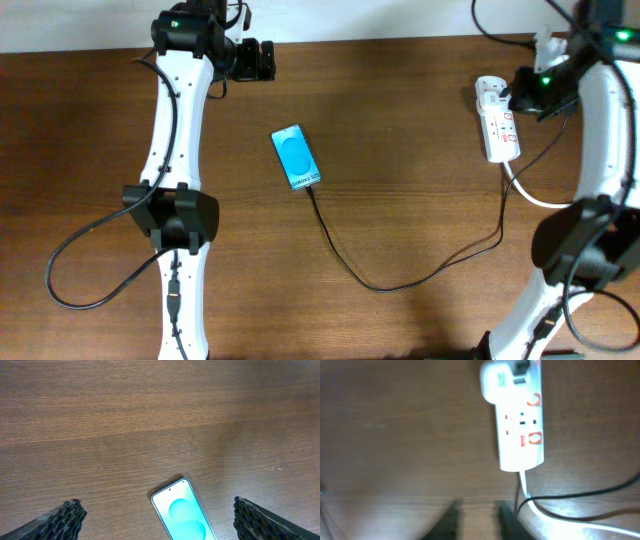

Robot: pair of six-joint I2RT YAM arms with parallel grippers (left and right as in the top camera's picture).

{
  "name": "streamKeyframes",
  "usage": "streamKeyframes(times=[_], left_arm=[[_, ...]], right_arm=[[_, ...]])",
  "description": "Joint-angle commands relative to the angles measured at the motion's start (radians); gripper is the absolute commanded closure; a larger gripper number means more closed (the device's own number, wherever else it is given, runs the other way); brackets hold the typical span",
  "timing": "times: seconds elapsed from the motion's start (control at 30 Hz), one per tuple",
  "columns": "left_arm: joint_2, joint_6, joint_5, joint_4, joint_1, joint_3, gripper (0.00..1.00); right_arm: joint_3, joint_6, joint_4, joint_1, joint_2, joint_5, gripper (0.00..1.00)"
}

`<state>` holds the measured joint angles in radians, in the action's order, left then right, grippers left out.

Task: Plug charger to phone and switch on socket
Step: 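Move the right gripper over the power strip's orange switch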

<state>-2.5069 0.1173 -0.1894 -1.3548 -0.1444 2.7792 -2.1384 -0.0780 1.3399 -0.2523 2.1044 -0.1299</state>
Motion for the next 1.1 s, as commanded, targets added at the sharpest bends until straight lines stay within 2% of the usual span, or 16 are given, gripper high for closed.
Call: streamKeyframes(times=[0.0,0.17,0.3,0.63,0.77,0.8,0.93,1.07], left_arm=[[0.005,0.002,0.007,-0.001,0.005,0.021,0.01],[0.005,0.002,0.007,-0.001,0.005,0.021,0.01],[0.005,0.002,0.007,-0.001,0.005,0.021,0.01],[0.005,0.002,0.007,-0.001,0.005,0.021,0.01],[0.005,0.002,0.007,-0.001,0.005,0.021,0.01],[0.005,0.002,0.007,-0.001,0.005,0.021,0.01],[0.005,0.002,0.007,-0.001,0.005,0.021,0.01],[0.005,0.002,0.007,-0.001,0.005,0.021,0.01]], right_arm=[[-0.008,0.072,-0.022,0.003,0.084,0.115,0.32],[-0.008,0.09,-0.121,0.003,0.142,0.198,0.31],[-0.008,0.083,-0.182,0.003,0.148,0.257,0.39],[-0.008,0.088,-0.229,-0.004,0.226,0.327,0.4],[-0.008,0.197,-0.231,-0.036,0.243,0.3,0.39],[-0.007,0.2,-0.234,-0.059,0.244,0.241,0.39],[0.008,0.248,-0.238,-0.097,0.245,0.212,0.4],[0.079,0.329,-0.316,-0.095,0.245,0.212,0.4]])
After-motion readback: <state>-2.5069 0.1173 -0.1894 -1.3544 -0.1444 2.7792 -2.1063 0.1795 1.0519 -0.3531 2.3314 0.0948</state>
